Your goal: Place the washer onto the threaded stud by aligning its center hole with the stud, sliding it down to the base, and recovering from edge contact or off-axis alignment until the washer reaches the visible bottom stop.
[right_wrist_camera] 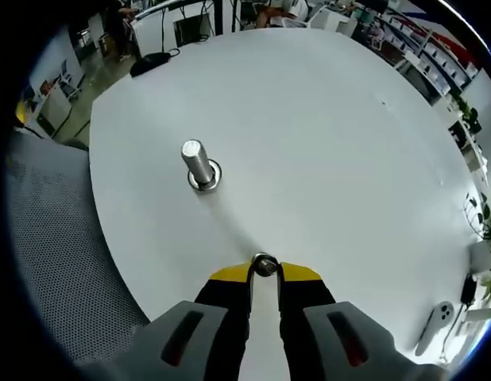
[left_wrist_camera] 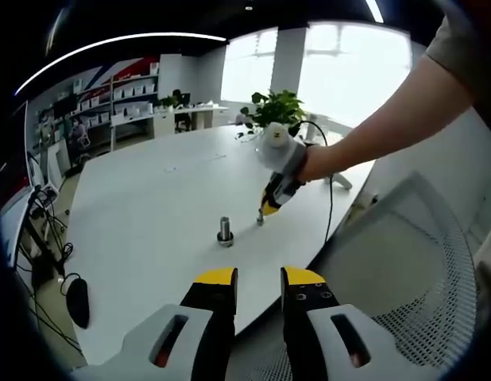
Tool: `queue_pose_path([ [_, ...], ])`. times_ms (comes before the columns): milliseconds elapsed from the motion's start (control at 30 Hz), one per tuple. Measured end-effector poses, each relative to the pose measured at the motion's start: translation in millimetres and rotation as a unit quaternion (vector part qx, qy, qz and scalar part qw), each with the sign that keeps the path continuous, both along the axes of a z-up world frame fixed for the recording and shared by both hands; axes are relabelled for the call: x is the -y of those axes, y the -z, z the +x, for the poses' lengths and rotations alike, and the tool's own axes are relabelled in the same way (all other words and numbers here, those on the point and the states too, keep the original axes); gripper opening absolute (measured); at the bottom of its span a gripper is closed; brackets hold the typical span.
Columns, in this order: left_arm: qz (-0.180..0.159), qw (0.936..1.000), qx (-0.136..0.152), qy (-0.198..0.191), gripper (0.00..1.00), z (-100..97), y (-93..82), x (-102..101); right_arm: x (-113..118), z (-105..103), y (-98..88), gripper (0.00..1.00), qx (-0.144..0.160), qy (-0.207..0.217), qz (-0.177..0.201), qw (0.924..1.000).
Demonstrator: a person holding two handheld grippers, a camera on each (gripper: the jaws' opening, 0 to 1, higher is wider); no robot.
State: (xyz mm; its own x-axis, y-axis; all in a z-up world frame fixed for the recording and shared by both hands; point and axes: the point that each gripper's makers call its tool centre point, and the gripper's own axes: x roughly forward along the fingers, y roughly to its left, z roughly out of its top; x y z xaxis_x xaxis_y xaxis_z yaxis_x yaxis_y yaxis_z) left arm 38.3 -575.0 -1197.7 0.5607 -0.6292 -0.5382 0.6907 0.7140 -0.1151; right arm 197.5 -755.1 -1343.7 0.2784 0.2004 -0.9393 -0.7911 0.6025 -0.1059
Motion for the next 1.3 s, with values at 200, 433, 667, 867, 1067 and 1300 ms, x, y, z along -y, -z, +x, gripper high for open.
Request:
queue_pose_path([
  [200,0.002,1.0,-0.003,0.0,0.19,-0.3,1.5,-0.1,-2.9,1.0,13.5,0.14,-0.012,0.003,-0.007,0.9999],
  [433,0.004,1.0,-0.006,0.003,0.19,-0.9,2.6,0.4,-4.2,0.4,19.1,0.15,-0.022,0.003,-0.012,0.9997],
  [667,0.004,1.0,-0.005,0.006,0.19,-1.4,2.4,1.4,1.8,-5.7,11.6,0.18,-0.022,0.025,-0.001,0.9994],
  [867,0.0,1.0,-0.002,0.008,0.19,-1.4,0.7,2.3,11.2,-17.6,-7.1,0.23,0.009,0.033,0.014,0.9993],
  [1067,0.001,0.9999,-0.003,0.012,0.19,-2.9,0.8,3.4,27.1,-28.3,-39.5,0.25,0.056,0.081,0.072,0.9926],
  [1300,0.001,1.0,-0.002,0.005,0.2,-1.4,0.7,1.4,39.2,-58.1,-80.7,0.27,0.077,0.083,0.116,0.9867],
])
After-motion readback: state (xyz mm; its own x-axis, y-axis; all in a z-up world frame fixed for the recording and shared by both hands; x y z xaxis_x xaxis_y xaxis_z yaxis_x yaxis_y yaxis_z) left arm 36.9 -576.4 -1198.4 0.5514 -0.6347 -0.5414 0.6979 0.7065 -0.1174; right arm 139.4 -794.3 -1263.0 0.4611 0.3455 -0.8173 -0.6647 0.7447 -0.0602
